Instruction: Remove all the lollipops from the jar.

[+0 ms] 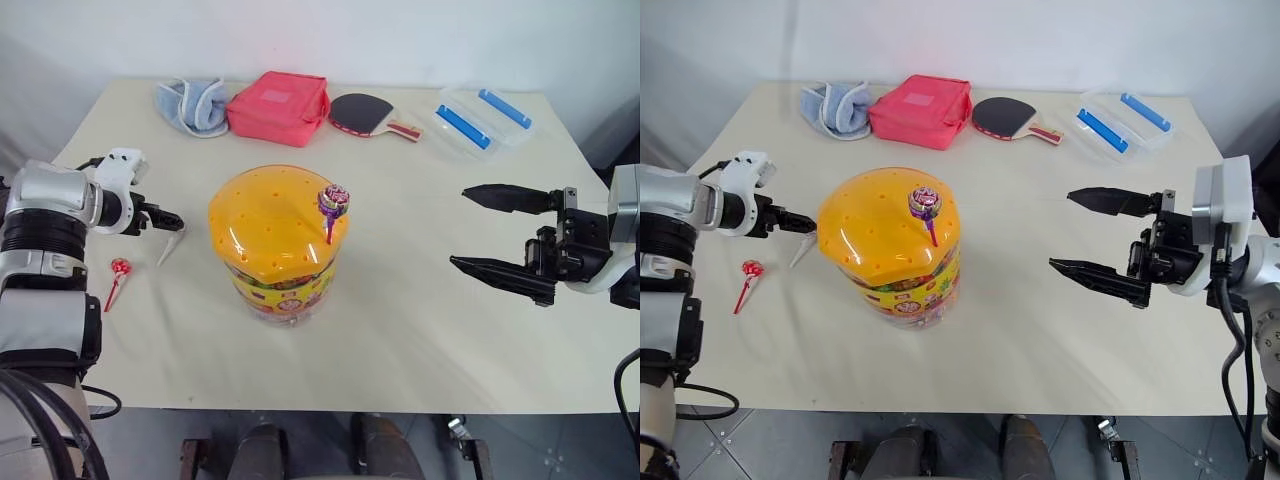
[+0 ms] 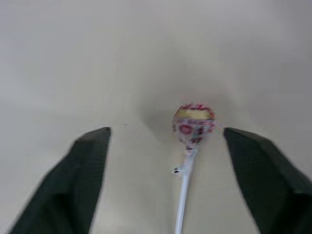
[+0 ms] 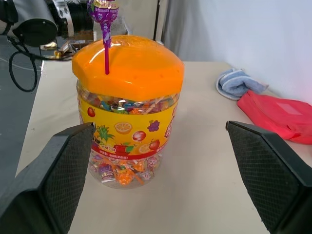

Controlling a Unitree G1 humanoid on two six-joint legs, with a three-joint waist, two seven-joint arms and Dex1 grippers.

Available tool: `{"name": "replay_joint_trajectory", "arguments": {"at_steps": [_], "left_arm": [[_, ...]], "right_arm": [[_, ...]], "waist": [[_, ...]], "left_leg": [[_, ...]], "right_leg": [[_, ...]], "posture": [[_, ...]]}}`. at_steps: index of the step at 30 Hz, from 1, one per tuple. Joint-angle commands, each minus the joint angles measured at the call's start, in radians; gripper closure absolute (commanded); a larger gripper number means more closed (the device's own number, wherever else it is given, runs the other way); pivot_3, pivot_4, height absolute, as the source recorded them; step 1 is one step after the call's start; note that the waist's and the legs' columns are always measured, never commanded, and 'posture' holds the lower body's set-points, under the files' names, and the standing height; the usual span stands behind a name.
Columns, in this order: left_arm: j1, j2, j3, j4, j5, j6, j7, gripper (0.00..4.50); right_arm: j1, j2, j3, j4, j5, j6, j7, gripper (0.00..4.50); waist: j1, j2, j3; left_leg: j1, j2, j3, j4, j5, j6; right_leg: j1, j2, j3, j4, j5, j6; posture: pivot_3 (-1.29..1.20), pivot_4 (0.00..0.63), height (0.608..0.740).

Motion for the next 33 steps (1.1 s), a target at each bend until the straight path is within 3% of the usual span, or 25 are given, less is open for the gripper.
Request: {"name": "replay_joint_trajectory", "arguments": {"at_steps": [1,6,9,13,16,21,33], "left_arm": [[-0.006,0.075,-0.008,-0.156,0.007,0.024,-0.072,0.03],[0.028,0.225,0.077,-0.321,-0.067,-0.082,-0.237,0.03],[0.125,0.260,0.224,-0.397,-0.187,-0.184,-0.343,0.03],[0.257,0.221,0.484,-0.428,-0.398,-0.343,-0.510,0.03],[0.333,0.191,0.577,-0.432,-0.521,-0.421,-0.682,0.03],[0.453,0.187,0.605,-0.448,-0.614,-0.496,-0.821,0.03],[0.670,0.232,0.556,-0.585,-0.912,-0.618,-0.824,0.03]], "right_arm": [[0.002,-0.027,-0.046,-0.026,0.004,-0.005,-0.001,0.00],[0.009,-0.089,-0.064,-0.019,0.025,0.055,-0.002,0.00],[0.008,-0.129,-0.075,-0.031,0.099,0.148,-0.019,0.00],[-0.017,-0.151,-0.054,-0.104,0.192,0.244,-0.081,0.00],[-0.075,-0.118,0.006,-0.175,0.238,0.264,-0.152,0.00],[-0.222,0.000,0.154,-0.213,0.240,0.262,-0.281,0.00],[-0.363,0.172,0.368,-0.110,0.050,0.169,-0.179,0.00]], "waist": [[0.000,0.000,0.000],[-0.005,0.000,0.000],[-0.001,0.000,0.001],[0.000,0.000,0.001],[-0.001,0.000,0.001],[-0.010,0.000,0.001],[-0.005,0.000,0.001]], "left_leg": [[0.000,0.000,0.000,0.000,0.000,0.000],[0.000,0.001,0.000,0.000,0.000,0.000],[0.000,0.001,0.001,0.000,0.000,0.000],[0.000,0.002,0.000,0.001,0.000,0.000],[0.000,0.002,0.001,0.001,0.000,0.000],[0.000,0.002,0.001,0.001,0.000,0.000],[-0.001,0.002,0.001,0.001,-0.002,0.001]], "right_leg": [[0.000,0.000,0.000,0.000,0.000,0.000],[-0.001,0.000,0.000,0.000,0.000,0.000],[-0.001,-0.001,0.000,0.000,0.000,0.000],[-0.001,-0.001,0.000,0.001,0.000,-0.001],[-0.001,-0.001,-0.001,0.001,0.000,-0.001],[-0.001,-0.001,0.000,0.001,0.000,-0.001],[-0.001,-0.002,-0.001,0.001,0.000,-0.001]], "posture": [[0.00,0.150,0.740],[0.00,0.150,0.740],[0.00,0.150,0.740],[0.00,0.150,0.740],[0.00,0.150,0.740],[0.00,0.150,0.740],[0.00,0.150,0.740]]}}
